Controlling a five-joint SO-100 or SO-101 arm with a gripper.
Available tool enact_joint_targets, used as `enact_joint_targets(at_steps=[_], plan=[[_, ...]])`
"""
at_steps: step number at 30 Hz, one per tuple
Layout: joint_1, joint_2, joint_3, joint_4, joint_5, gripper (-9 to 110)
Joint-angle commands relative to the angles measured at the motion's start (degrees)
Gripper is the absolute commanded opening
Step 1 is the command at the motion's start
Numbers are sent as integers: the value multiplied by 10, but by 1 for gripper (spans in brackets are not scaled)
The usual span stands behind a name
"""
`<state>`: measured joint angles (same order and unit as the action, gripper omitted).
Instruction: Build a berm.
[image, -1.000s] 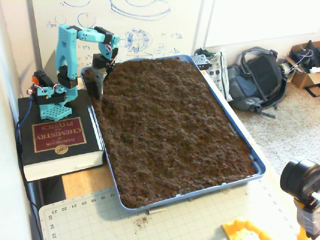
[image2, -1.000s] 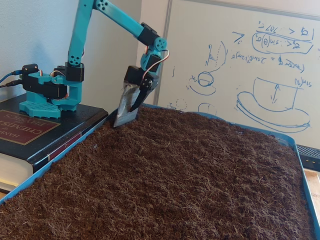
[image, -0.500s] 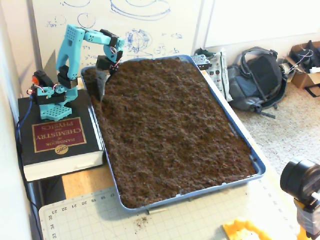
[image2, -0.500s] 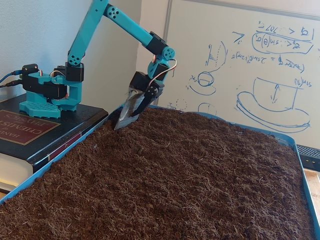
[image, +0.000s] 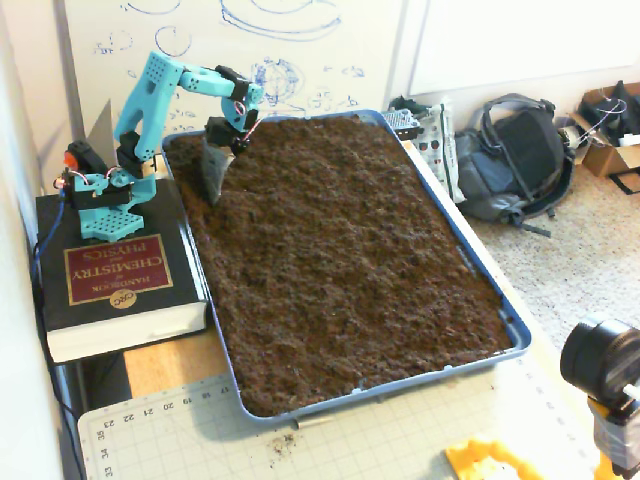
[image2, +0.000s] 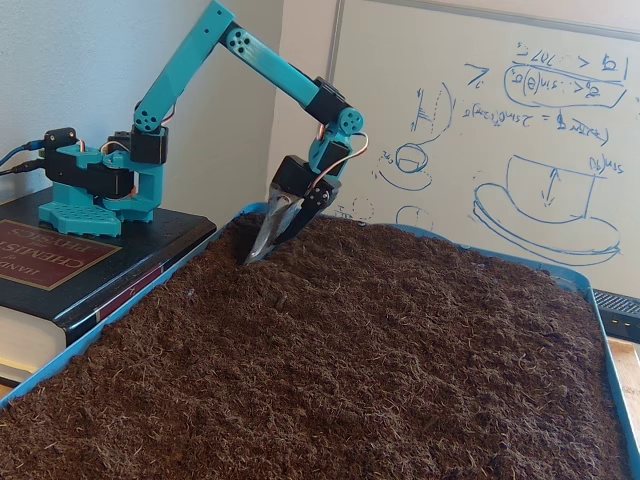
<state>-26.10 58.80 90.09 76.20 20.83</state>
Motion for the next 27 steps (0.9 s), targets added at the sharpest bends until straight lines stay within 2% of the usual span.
enact_joint_targets(at_steps=[1, 20, 27], plan=[[36, 7, -54, -2, -24, 1], [78, -78, -283, -2, -47, 1], [107, -74, -301, -2, -108, 1]])
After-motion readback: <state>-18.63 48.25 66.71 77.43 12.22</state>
